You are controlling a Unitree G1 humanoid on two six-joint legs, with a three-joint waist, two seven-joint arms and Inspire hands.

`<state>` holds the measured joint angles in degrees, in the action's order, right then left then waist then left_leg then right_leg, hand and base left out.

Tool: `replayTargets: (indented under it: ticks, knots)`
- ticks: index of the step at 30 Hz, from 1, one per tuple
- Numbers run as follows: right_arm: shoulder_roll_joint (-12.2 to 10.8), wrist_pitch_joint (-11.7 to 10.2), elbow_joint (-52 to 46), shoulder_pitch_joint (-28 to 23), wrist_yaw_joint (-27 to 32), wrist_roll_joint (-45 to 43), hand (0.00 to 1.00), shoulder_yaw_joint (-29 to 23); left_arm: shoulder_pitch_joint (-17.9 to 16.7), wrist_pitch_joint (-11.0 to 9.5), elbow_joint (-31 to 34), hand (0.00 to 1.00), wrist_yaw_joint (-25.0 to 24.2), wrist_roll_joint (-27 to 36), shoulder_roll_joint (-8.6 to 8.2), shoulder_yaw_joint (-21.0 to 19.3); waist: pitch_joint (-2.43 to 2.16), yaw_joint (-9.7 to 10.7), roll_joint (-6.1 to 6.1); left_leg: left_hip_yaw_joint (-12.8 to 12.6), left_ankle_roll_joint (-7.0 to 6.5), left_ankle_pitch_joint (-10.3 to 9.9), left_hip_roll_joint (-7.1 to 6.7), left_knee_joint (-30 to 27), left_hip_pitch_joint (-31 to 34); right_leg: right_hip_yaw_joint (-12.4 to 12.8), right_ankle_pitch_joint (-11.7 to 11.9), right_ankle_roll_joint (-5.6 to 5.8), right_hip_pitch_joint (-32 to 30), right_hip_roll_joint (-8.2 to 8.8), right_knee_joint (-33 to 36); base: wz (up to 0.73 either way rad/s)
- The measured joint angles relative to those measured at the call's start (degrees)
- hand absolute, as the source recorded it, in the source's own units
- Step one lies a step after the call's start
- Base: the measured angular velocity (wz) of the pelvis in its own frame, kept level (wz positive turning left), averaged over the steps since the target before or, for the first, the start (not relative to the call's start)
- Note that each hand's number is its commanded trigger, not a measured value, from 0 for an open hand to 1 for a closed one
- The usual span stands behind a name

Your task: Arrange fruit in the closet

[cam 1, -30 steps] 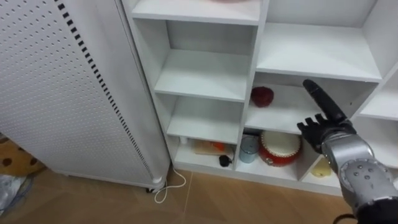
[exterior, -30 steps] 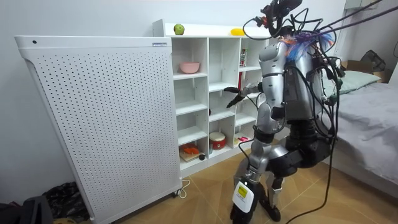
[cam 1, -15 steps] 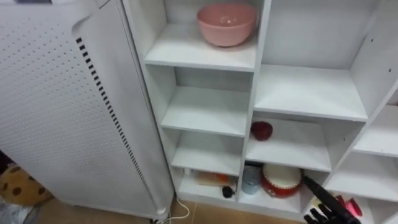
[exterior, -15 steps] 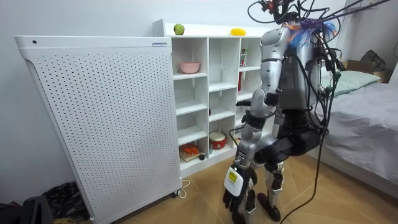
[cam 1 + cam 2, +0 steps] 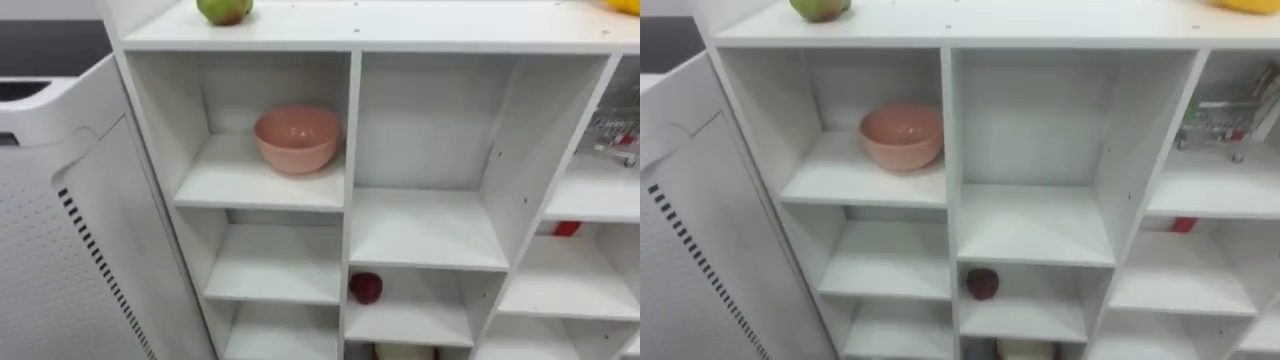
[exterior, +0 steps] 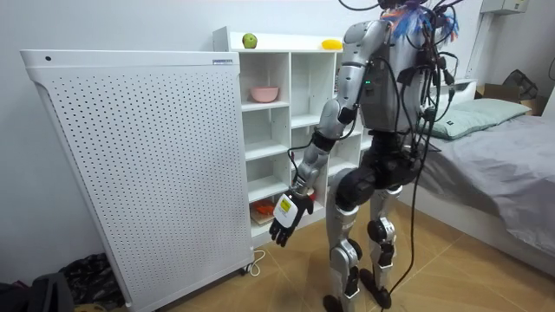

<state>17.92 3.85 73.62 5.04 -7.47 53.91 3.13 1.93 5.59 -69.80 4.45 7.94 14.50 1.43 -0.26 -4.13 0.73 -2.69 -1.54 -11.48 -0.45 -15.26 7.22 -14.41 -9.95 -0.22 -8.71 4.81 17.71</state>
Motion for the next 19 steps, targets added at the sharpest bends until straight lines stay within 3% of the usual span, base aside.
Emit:
replayTargets:
  ticks: [3,7,13,14,19]
  knots:
    - [-0.6,0.0,0.1,-4.3,-0.5,-7.8,0.00,0.0,-3.4,-0.9,1.9,0.00,0.0,-3.7,-0.22,-2.5,-0.31,0.9,0.58,-0.4,0.09,-0.1,0.18,2.8,-4.8,0.5,-0.3,0.43,4.5,-0.74,-2.4,-0.09]
    - [-2.6,0.0,-0.1,-7.4,-1.9,-14.6,0.00,-0.1,-6.7,-1.5,3.9,0.00,0.4,-6.0,-0.32,-4.0,-0.07,1.3,0.95,-0.5,0.41,-0.3,0.57,5.0,-9.1,0.6,-0.3,0.64,8.9,-1.71,-5.6,0.00]
    - [-5.4,-0.8,-0.1,-10.2,-2.1,-21.3,0.00,-3.0,-8.1,-2.1,4.1,0.00,2.9,-10.4,-3.78,-10.4,0.27,1.3,0.17,-0.5,0.51,-0.6,0.72,6.2,-12.2,0.9,-0.2,0.84,12.1,-2.17,-7.2,-0.02]
    - [-6.0,-1.1,-0.1,-10.7,-2.2,-22.3,0.00,-3.7,-8.3,-2.3,4.4,0.00,3.0,-11.0,-4.10,-10.9,0.48,1.4,0.02,-0.7,0.52,-0.6,0.78,6.4,-12.7,1.4,-0.2,0.84,12.4,-2.25,-7.2,-0.09]
    - [-7.0,-1.4,0.3,-11.6,-2.7,-26.0,0.00,-4.5,-9.3,-3.6,4.7,0.00,4.6,-12.6,-4.79,-12.5,0.57,2.0,-0.21,-1.9,0.60,-0.6,0.99,6.7,-13.9,3.1,-0.2,0.81,12.7,-2.59,-7.2,-0.13]
